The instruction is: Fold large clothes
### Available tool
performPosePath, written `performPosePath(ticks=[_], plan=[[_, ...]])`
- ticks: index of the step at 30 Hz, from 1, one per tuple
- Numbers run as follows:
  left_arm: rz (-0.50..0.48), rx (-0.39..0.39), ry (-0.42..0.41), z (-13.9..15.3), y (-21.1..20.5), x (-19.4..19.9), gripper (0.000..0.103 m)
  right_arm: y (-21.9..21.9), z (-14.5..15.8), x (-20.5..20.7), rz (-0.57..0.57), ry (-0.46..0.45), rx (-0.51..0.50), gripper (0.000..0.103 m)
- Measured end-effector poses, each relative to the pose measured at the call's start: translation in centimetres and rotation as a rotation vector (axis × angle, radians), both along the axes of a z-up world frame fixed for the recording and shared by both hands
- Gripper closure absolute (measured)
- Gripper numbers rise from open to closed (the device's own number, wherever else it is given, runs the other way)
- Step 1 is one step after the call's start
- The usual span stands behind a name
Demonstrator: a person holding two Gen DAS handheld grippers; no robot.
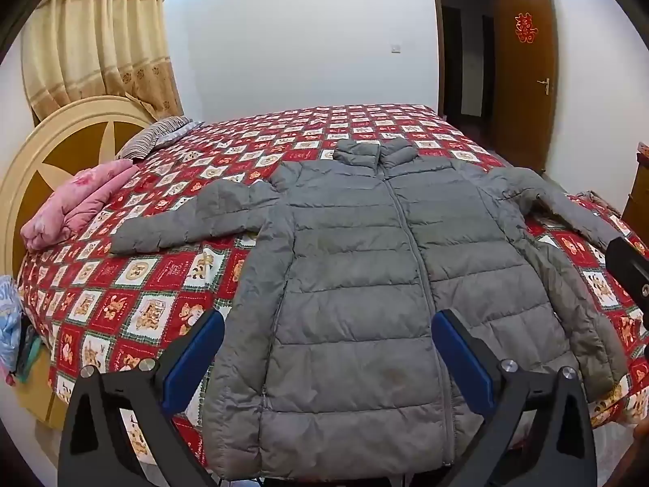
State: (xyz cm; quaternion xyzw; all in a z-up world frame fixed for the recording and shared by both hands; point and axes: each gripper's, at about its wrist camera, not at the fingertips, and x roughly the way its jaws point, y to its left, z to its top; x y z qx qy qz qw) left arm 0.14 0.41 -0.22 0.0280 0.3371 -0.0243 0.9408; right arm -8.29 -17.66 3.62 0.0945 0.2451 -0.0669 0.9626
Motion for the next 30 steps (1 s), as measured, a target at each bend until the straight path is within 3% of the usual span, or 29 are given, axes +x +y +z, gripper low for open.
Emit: performPosePath(ticks=[3, 4, 30], plan=[[-0.019, -0.026, 0.022, -0.2, 0.8, 0.3, 0.001, 0.1, 0.0, -0.1, -0.001, -0.002, -0.005, 0.000], [-0.014, 0.008, -0.003, 0.5, 0.4, 0.3, 0.001, 0.1, 0.0, -0.1, -0.002, 0.001, -0.007, 0.000], [-0.026, 0.007, -0.016, 0.2, -0.9, -1.0, 0.001, -0.1, 0.5, -0.8, -0.021, -0.022, -0.026, 0.000]])
